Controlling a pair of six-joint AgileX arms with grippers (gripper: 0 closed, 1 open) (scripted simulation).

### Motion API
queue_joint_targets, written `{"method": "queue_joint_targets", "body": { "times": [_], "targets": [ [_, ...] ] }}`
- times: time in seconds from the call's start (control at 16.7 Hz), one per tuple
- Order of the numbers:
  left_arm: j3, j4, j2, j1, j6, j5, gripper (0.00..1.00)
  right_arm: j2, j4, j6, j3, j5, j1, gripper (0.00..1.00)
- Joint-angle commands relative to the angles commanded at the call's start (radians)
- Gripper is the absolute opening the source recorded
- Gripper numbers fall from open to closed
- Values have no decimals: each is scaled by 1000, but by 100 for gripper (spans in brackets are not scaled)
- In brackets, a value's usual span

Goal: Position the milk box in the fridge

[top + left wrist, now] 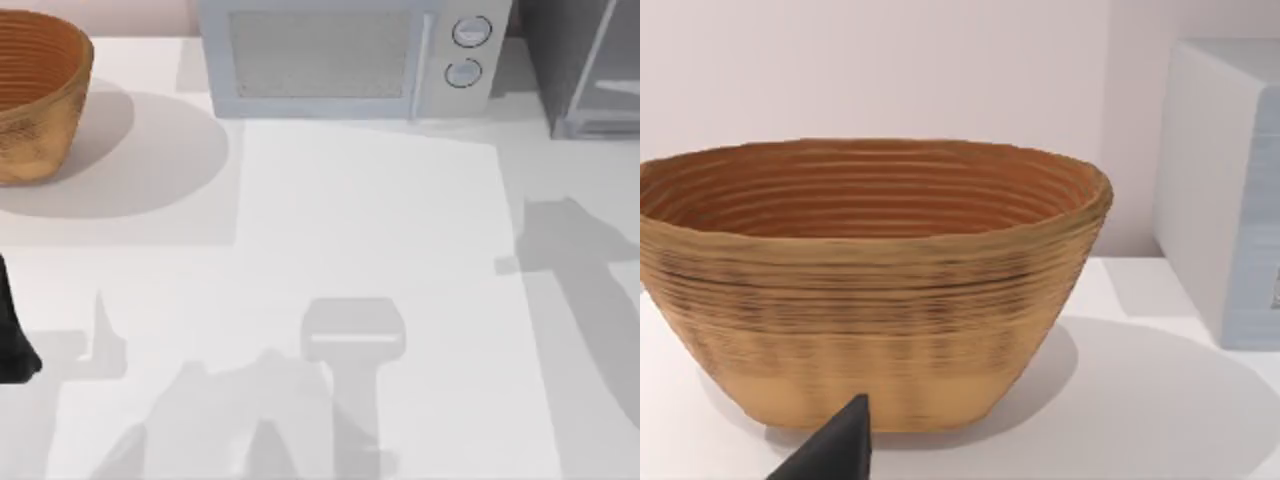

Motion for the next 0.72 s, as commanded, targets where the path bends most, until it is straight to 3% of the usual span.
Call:
{"method": "queue_joint_targets", "body": {
  "times": [0.42,0.72],
  "targets": [
    [0,0,0,0,0,0,100,-585,-122,-56,-407,-171,-233,0],
    [0,0,0,0,0,0,100,-758,-188,-78,-532,-207,-349,0]
  ]
}}
